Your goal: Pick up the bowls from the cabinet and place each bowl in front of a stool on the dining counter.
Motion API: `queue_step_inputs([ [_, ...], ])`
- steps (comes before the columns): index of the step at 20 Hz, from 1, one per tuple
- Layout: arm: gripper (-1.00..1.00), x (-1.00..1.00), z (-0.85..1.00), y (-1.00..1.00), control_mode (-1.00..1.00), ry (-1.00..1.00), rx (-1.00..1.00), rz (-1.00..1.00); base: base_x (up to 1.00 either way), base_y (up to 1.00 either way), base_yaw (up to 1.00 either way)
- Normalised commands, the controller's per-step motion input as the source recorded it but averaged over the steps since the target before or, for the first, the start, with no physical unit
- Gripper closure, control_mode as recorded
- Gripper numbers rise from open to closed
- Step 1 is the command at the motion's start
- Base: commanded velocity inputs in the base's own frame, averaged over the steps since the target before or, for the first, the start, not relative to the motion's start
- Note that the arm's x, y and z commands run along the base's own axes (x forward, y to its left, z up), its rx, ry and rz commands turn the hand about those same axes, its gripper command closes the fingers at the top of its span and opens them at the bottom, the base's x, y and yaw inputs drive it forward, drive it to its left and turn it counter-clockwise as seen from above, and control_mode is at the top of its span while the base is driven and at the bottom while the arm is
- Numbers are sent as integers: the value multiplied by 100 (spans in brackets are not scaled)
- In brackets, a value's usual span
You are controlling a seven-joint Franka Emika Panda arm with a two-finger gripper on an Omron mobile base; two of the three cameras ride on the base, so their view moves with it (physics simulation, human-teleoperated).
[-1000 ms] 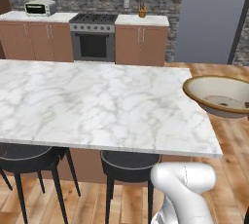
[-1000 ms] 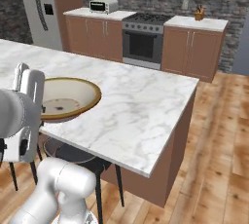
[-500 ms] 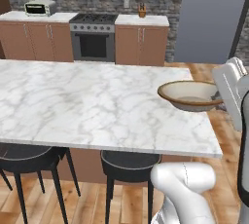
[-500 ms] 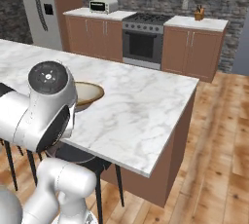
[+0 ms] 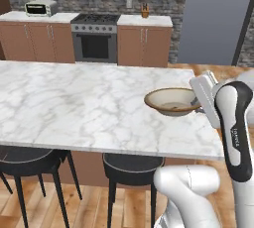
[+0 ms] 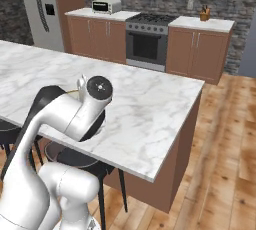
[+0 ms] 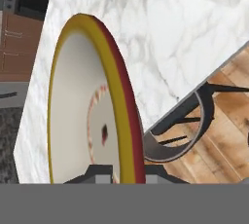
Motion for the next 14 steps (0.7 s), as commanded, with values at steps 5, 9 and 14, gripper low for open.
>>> queue_step_inputs([
  [5,100,100,-76,1,-100,0,-1,0,0,0,0],
  [9,100,85,-100,4,-100,6,0,0,0,0,0],
  [14,100,71,-88,34,-100,0,0,2,0,0,0],
])
